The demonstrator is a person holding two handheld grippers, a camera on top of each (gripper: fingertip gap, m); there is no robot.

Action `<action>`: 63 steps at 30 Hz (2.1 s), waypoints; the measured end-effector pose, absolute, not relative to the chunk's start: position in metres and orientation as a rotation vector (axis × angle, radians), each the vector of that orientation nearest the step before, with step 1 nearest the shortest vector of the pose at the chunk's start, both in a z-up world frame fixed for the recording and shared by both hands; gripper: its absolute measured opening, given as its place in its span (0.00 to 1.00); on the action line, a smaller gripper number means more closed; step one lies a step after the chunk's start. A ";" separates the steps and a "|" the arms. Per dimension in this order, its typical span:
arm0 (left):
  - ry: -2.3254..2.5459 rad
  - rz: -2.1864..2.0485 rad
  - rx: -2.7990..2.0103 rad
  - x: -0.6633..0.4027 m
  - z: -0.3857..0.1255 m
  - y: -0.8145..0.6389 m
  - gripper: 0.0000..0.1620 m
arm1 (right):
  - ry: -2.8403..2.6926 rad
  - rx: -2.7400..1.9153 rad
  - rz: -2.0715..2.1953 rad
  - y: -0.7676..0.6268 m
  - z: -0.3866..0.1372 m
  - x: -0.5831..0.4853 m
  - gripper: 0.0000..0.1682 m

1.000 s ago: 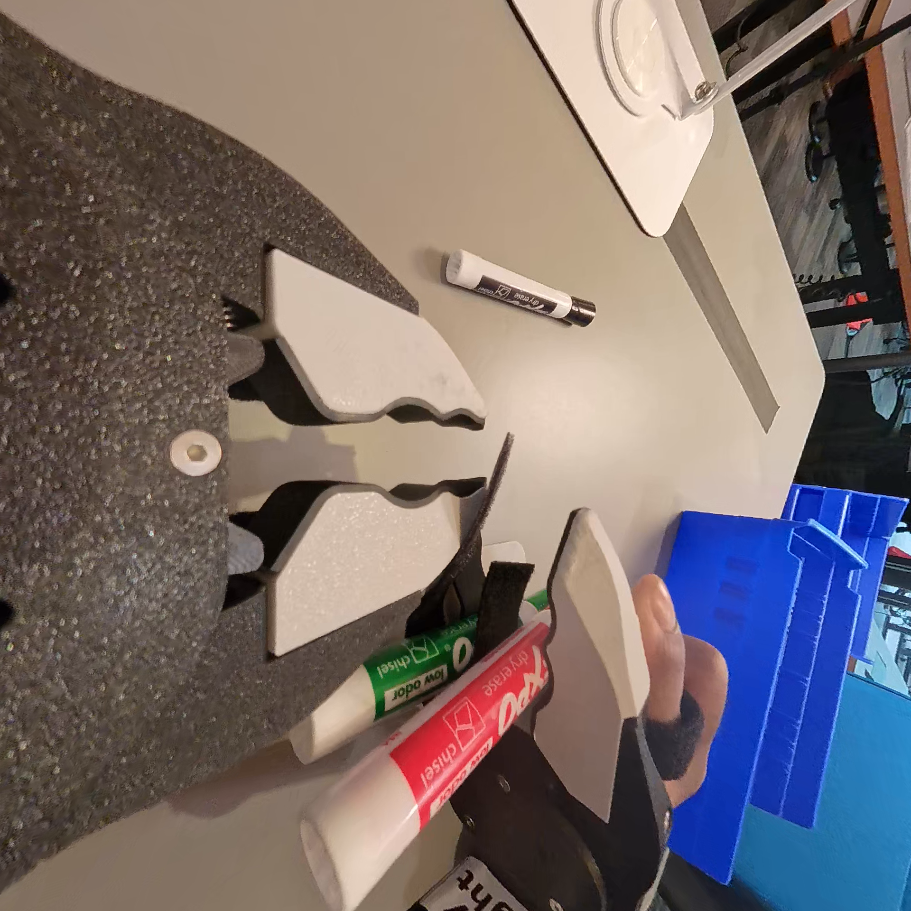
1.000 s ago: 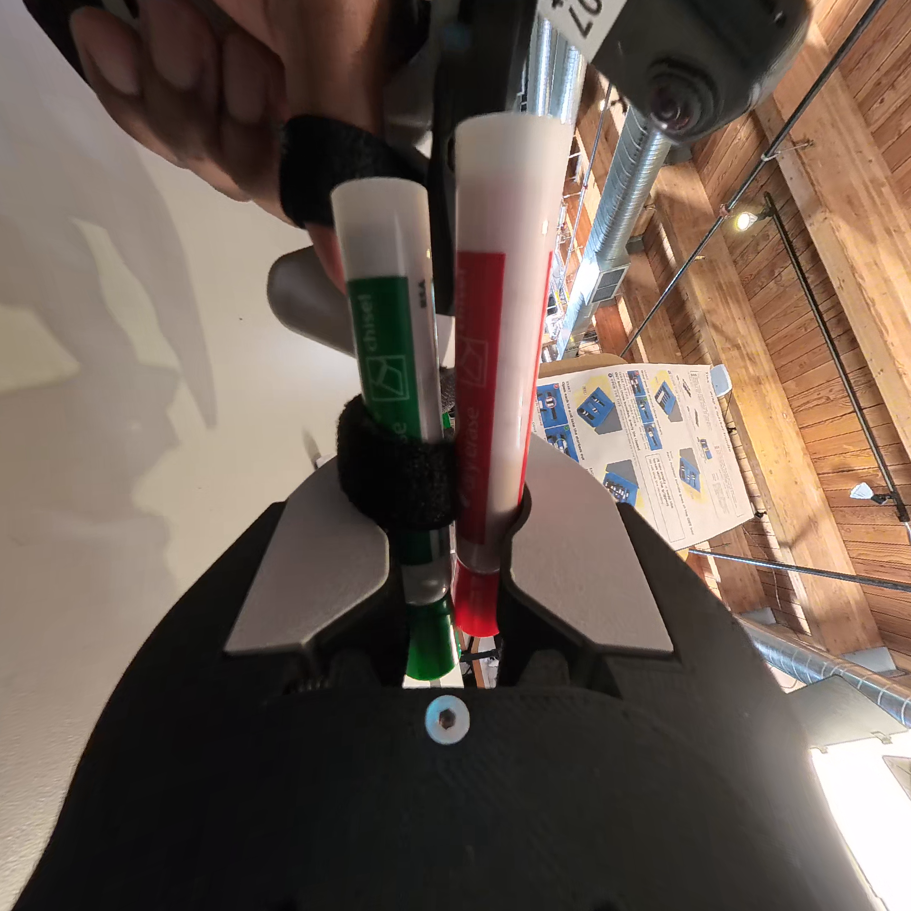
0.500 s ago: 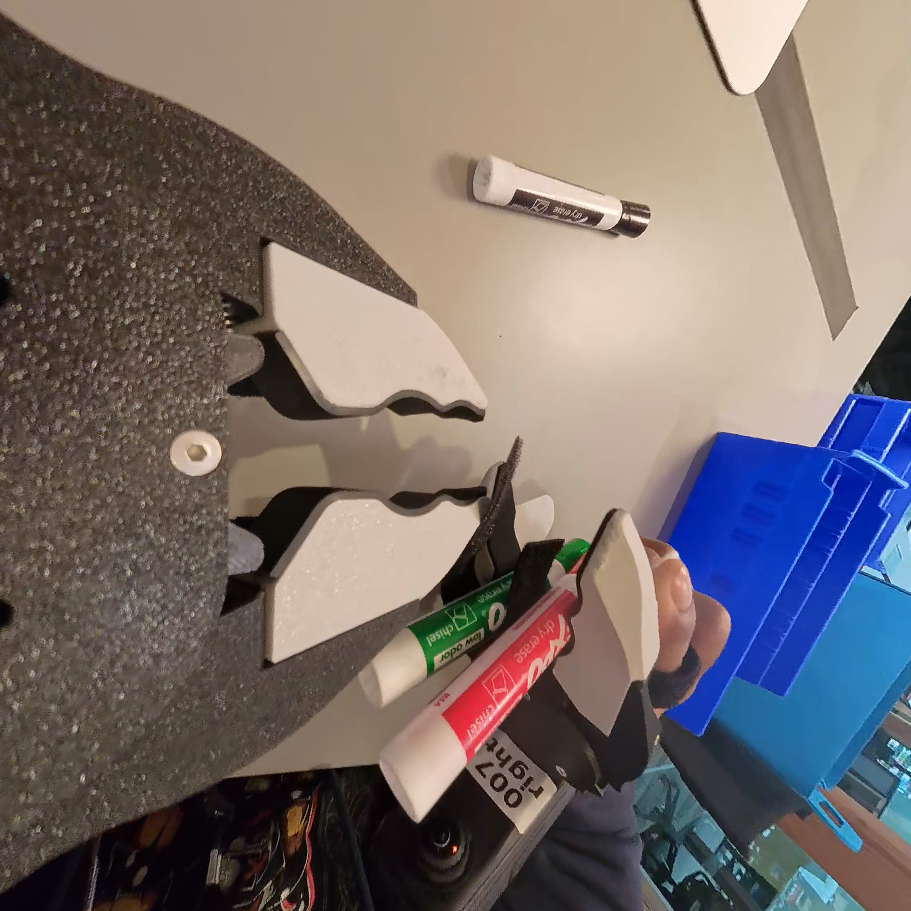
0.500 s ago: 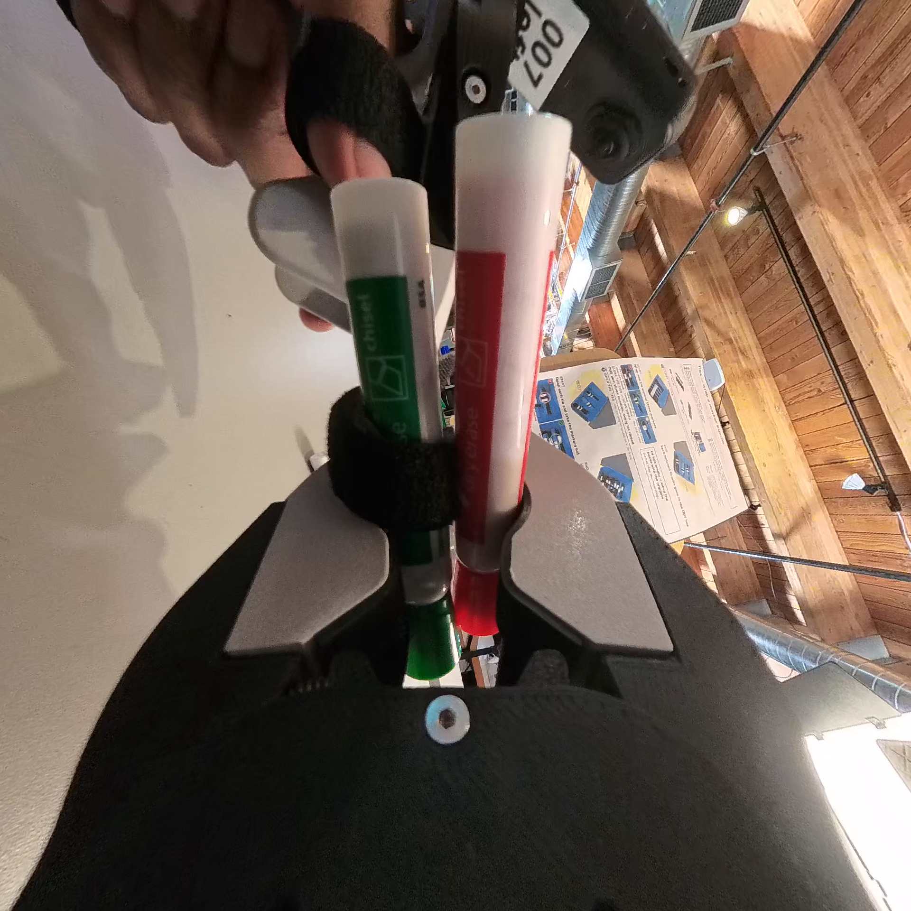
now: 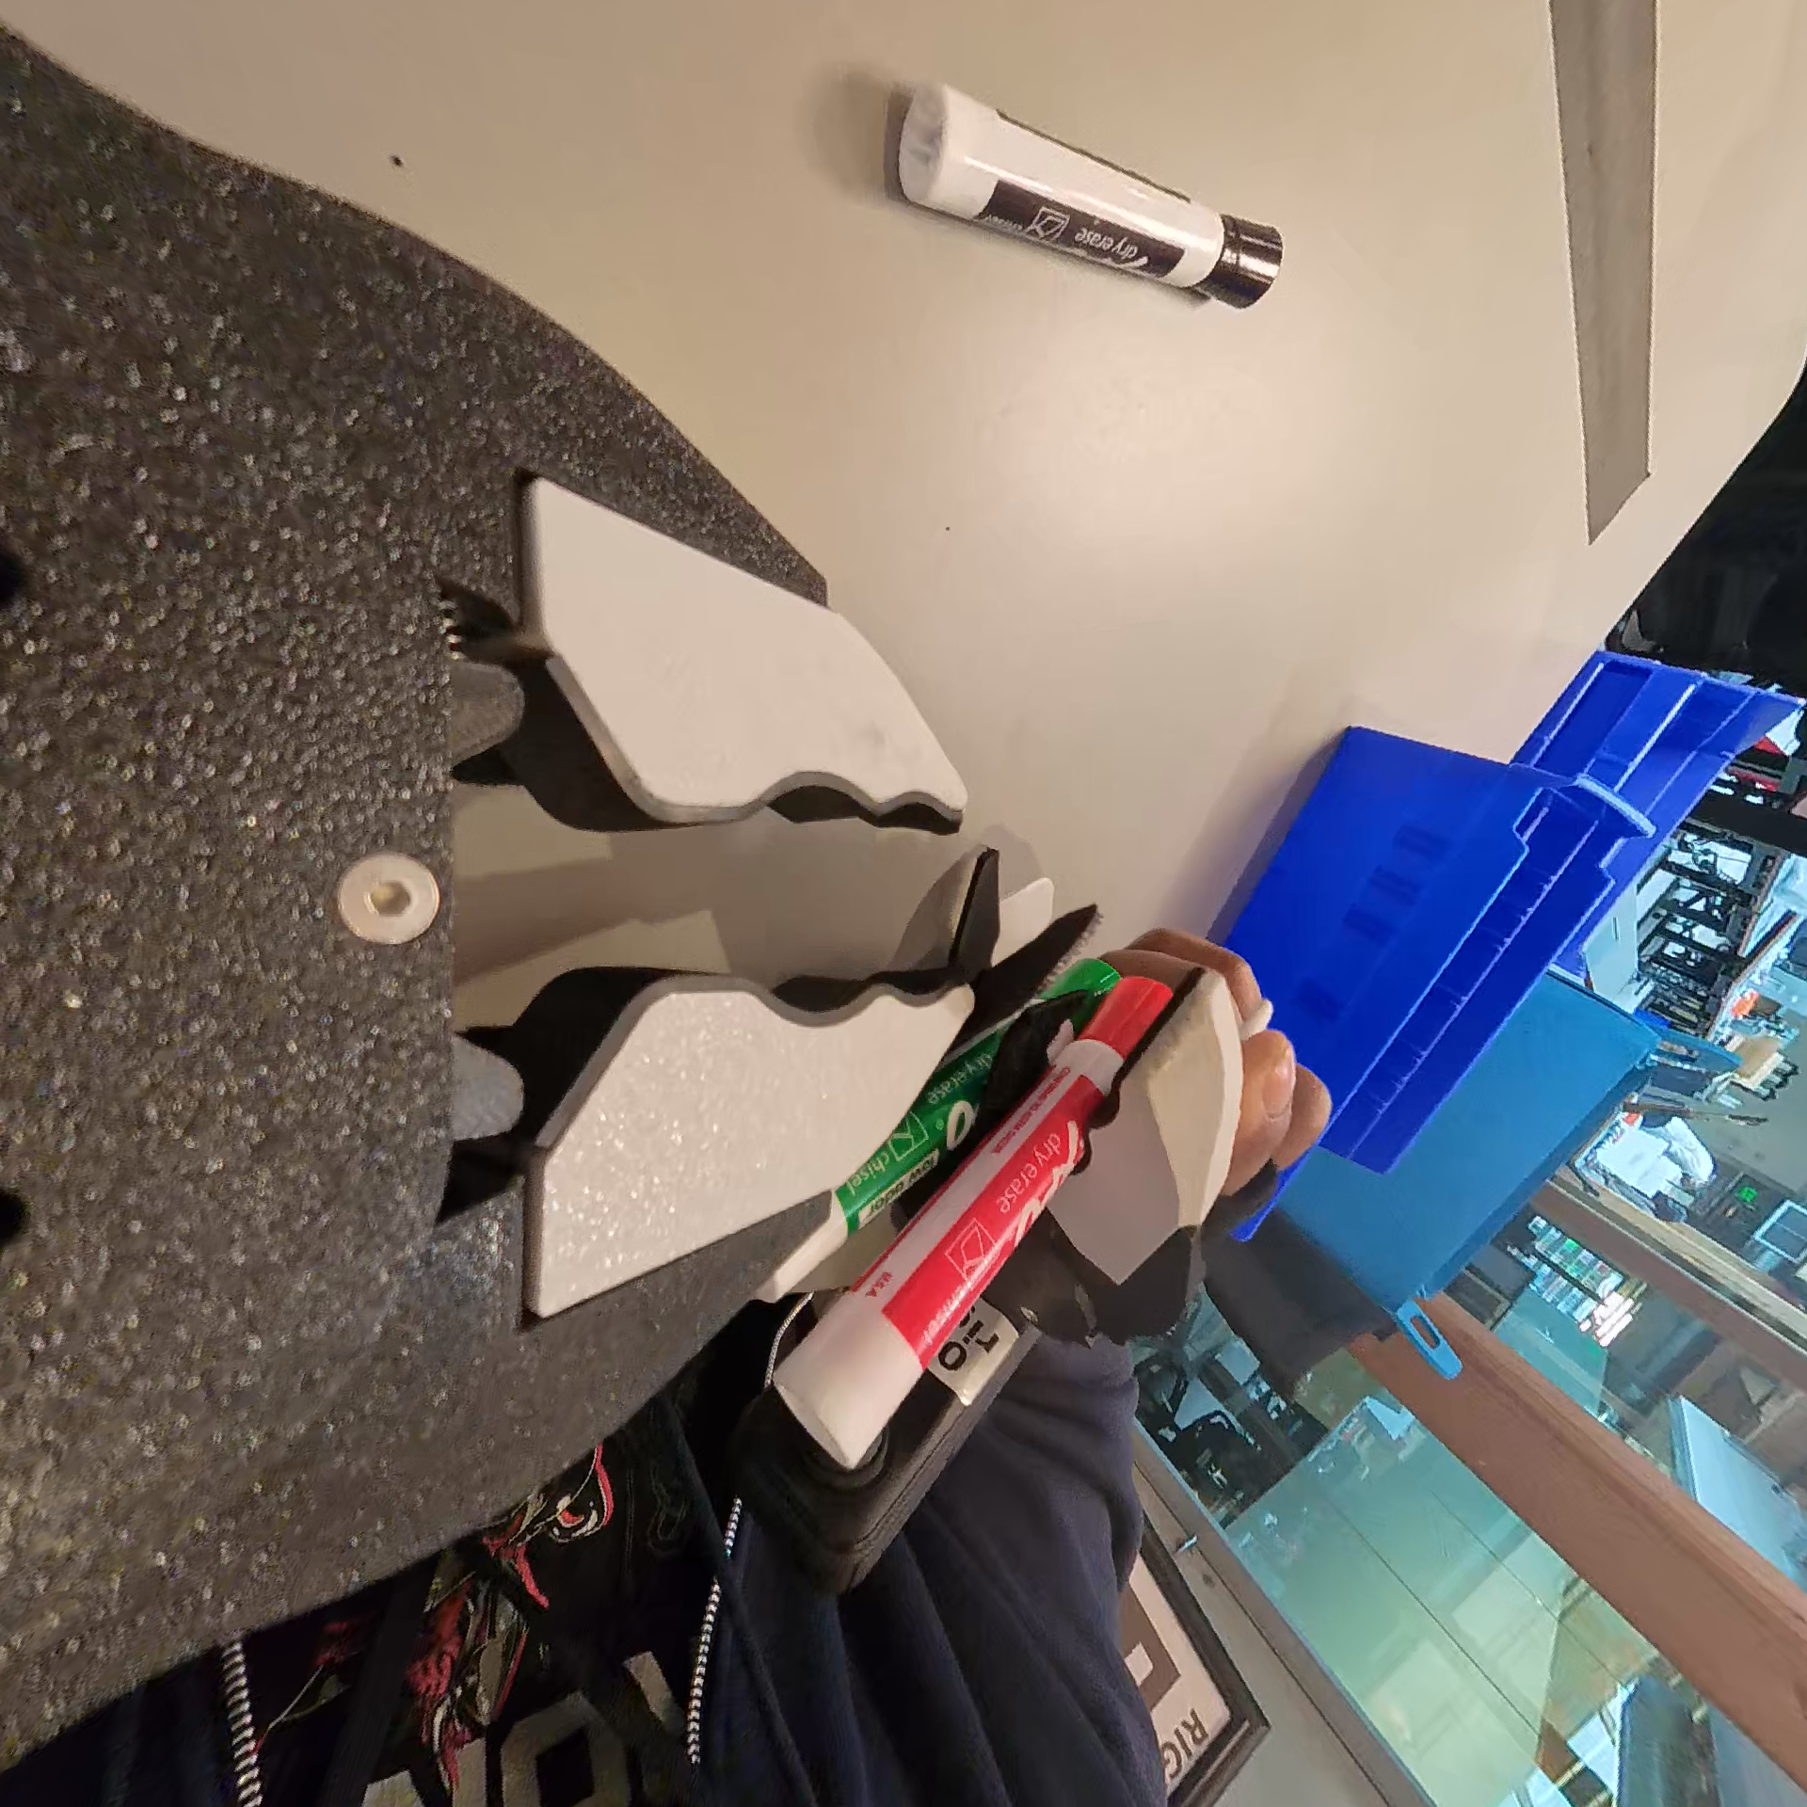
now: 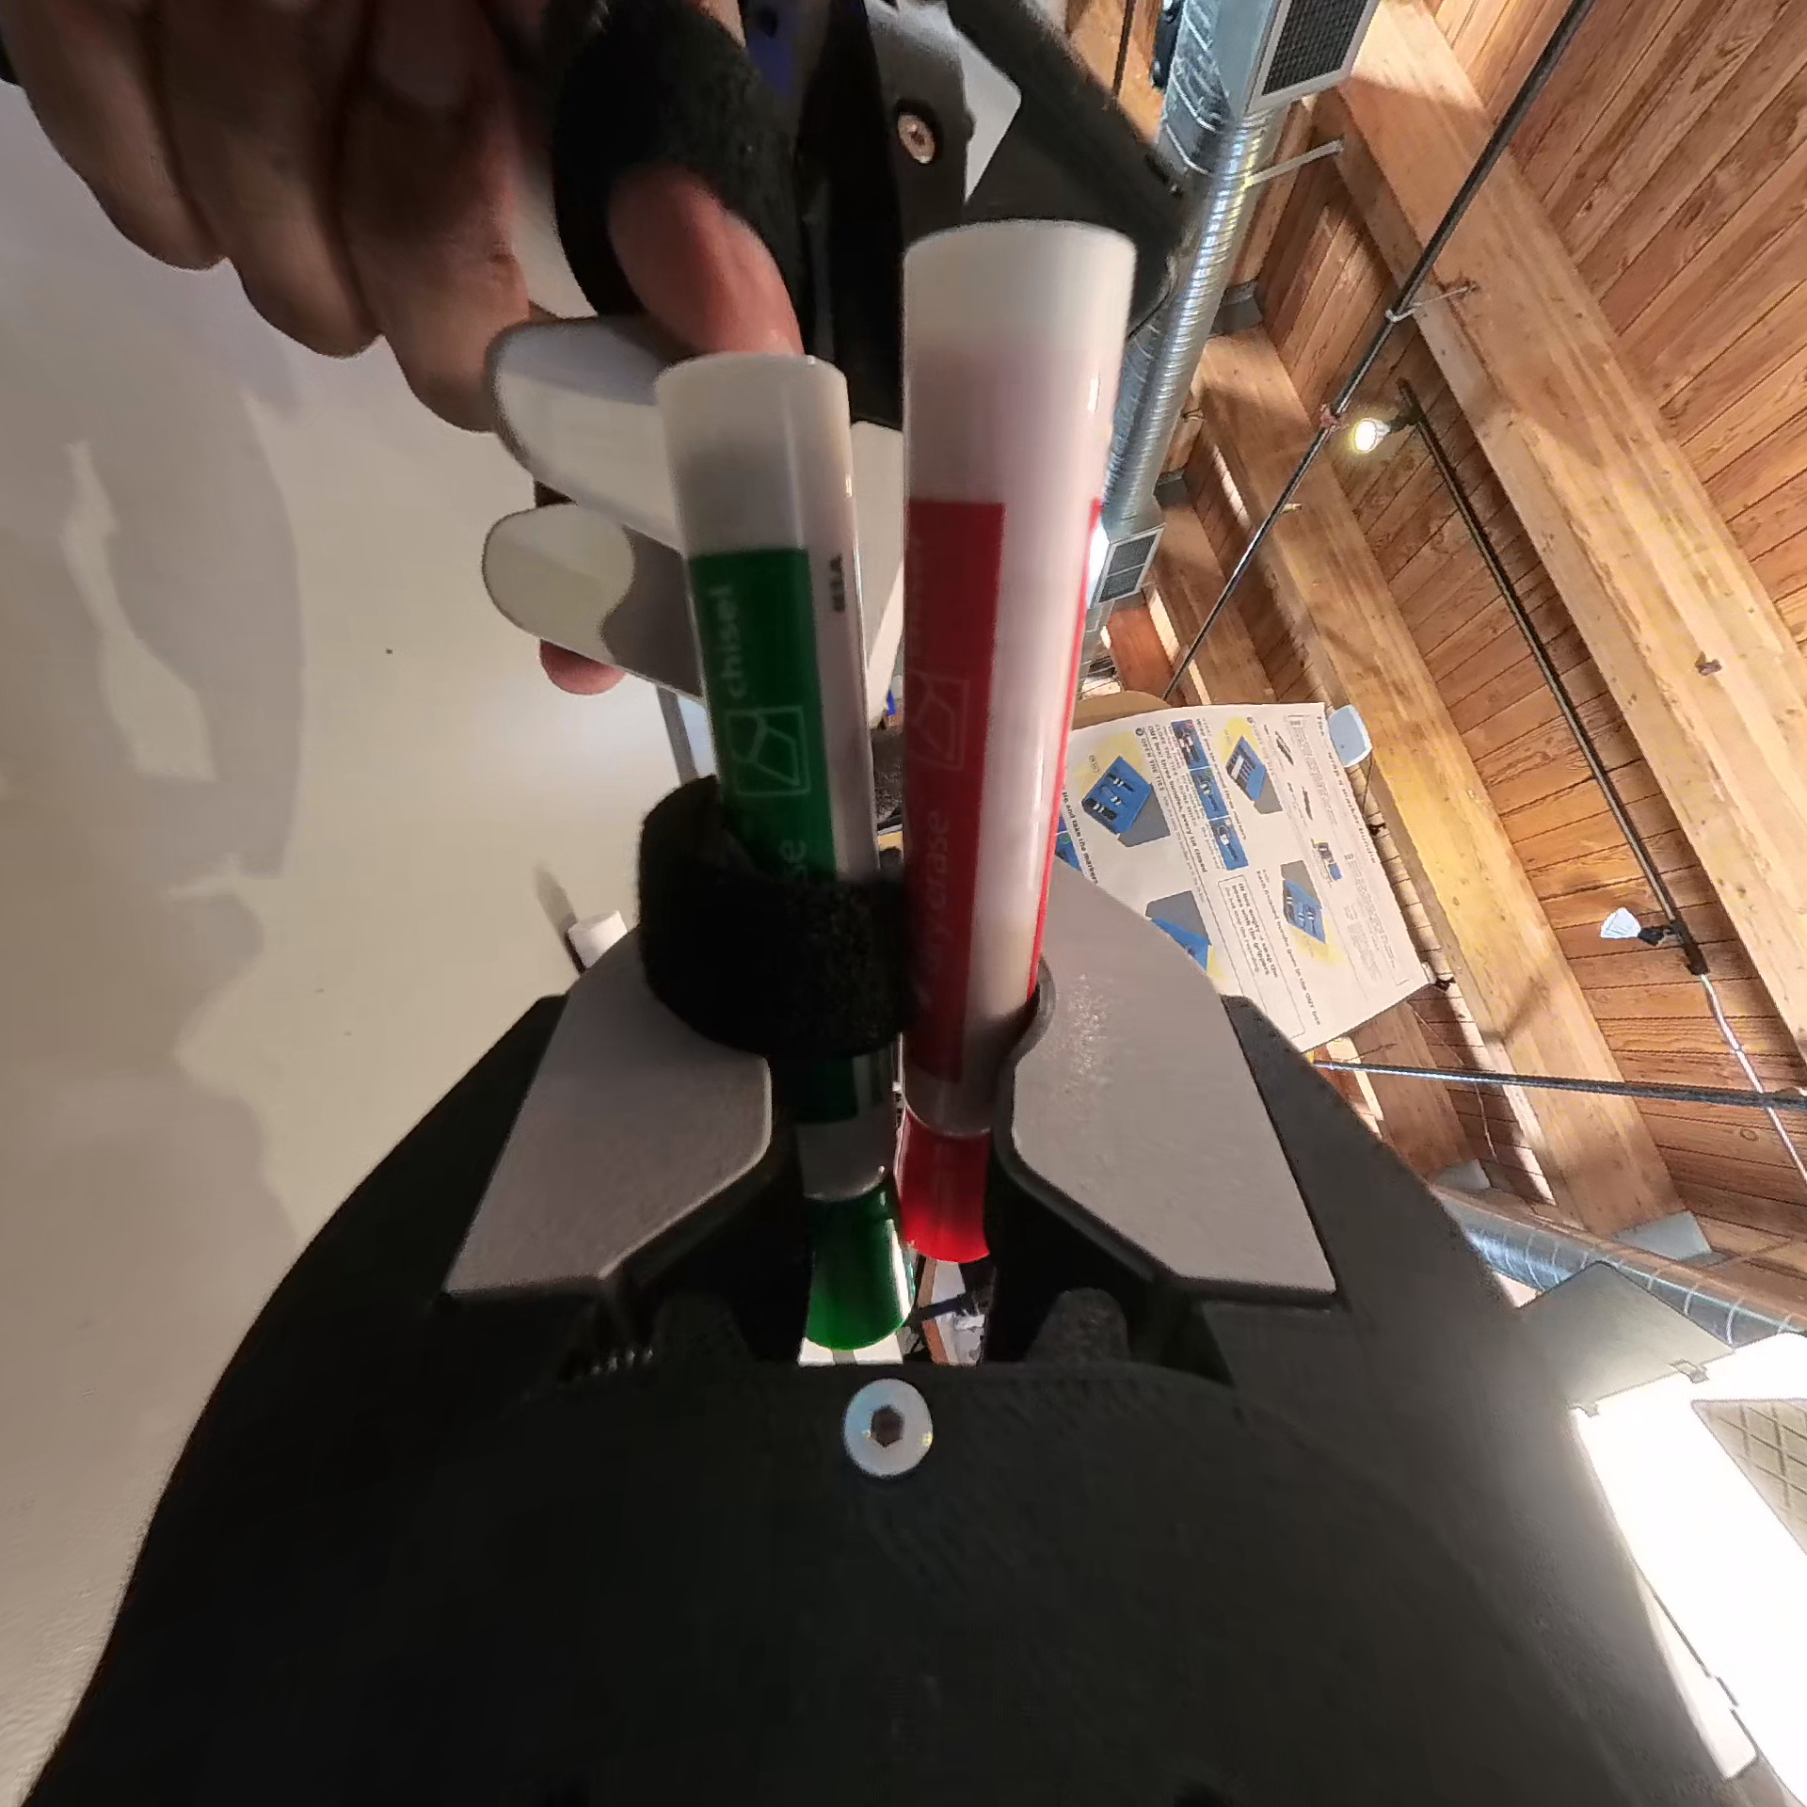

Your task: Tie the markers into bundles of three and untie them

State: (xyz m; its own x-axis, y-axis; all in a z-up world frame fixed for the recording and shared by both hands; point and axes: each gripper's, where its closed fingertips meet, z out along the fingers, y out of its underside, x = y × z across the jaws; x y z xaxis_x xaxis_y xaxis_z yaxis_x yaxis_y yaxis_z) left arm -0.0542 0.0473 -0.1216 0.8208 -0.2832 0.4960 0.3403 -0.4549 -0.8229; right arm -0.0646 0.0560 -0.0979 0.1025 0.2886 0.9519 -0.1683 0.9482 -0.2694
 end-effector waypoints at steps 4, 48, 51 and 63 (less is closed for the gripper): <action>-0.047 -0.747 -1.894 -0.052 -0.120 0.048 0.17 | -1.401 -0.093 0.357 0.055 -0.094 -0.061 0.25; -0.243 -0.911 -1.829 -0.057 -0.120 0.052 0.22 | -1.399 -0.046 0.232 0.060 -0.105 -0.061 0.25; -0.251 -0.914 -1.832 -0.059 -0.123 0.052 0.20 | -1.400 -0.051 0.227 0.061 -0.106 -0.061 0.25; -0.149 -0.822 -1.852 -0.058 -0.125 0.052 0.15 | -1.414 -0.047 0.223 0.063 -0.108 -0.062 0.25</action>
